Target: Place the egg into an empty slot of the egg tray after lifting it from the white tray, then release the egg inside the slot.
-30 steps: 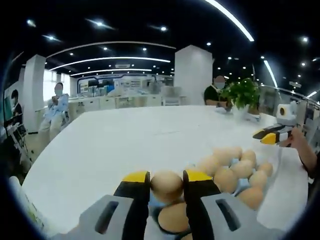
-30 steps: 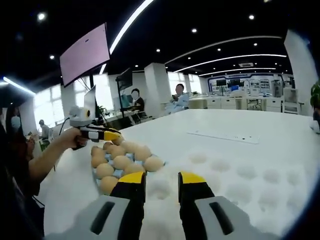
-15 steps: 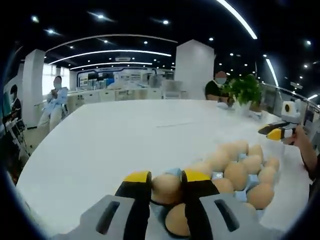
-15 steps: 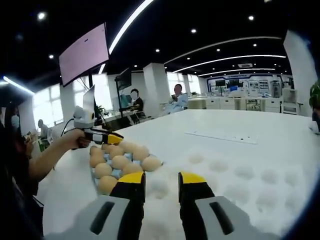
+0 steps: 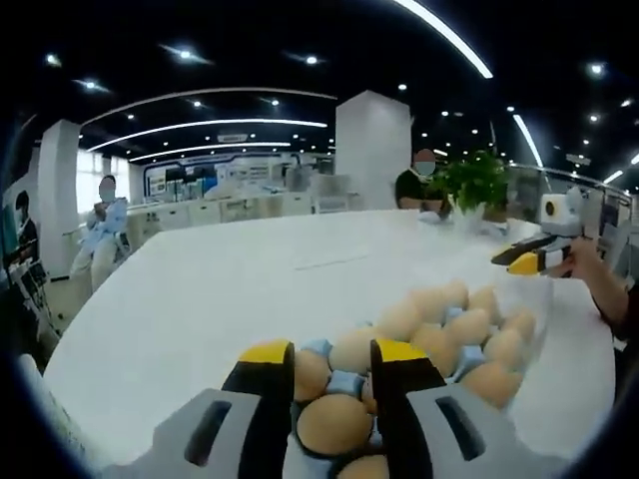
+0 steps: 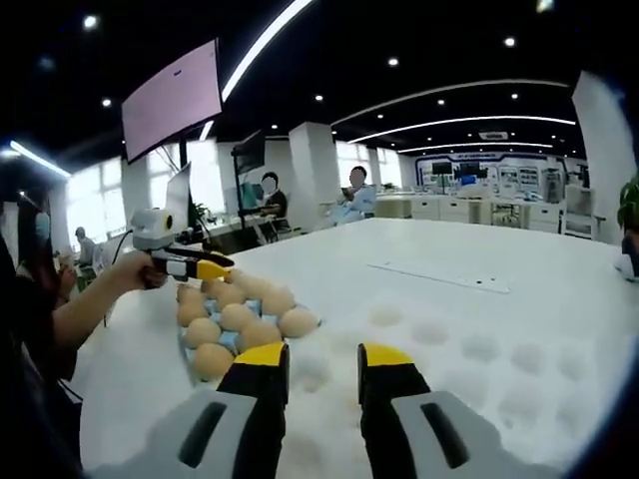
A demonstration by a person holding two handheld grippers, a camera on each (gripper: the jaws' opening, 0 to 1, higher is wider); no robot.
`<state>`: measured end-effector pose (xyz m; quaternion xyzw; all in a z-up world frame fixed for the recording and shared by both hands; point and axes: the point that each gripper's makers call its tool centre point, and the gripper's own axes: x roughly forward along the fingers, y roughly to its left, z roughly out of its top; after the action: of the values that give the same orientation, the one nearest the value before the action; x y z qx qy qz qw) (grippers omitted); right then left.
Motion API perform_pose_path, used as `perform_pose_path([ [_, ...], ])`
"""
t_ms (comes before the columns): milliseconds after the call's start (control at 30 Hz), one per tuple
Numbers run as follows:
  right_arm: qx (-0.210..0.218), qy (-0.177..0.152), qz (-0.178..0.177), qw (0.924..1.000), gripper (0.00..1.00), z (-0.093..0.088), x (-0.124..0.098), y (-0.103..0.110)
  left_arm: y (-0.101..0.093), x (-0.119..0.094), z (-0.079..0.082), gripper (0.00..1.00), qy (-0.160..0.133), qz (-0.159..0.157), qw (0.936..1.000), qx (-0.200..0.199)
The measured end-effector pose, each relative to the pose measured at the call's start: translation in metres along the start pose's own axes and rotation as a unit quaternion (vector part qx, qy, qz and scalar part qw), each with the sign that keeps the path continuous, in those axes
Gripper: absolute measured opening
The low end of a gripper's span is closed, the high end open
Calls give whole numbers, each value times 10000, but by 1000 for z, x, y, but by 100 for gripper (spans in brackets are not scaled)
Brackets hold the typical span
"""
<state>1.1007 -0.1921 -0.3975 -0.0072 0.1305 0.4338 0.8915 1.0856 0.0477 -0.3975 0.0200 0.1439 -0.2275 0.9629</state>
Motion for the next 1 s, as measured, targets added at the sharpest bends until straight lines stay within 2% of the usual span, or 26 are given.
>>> perform_pose_path([
  [167,-36,42,34,10000,32,0,-6,-4,-5,-7,0,42,39,-30,10000,14],
  [300,-50,64,-18,10000,39,-2,-11,-10,-3,-11,2,46,30,-78,9999,110],
  [467,-11,50,-96,9999,43,-6,-25,-19,-7,-18,1,50,61,-122,9997,209],
  [767,-136,197,-355,9991,60,-20,-53,-24,-2,-26,-5,58,123,-91,9996,249],
  [833,-173,208,-380,9989,63,-23,-61,-18,-2,-29,-6,62,125,-81,9996,235],
  [1000,-224,-34,-573,9981,71,-13,-81,-21,-3,-38,-13,69,176,-8,9995,275],
])
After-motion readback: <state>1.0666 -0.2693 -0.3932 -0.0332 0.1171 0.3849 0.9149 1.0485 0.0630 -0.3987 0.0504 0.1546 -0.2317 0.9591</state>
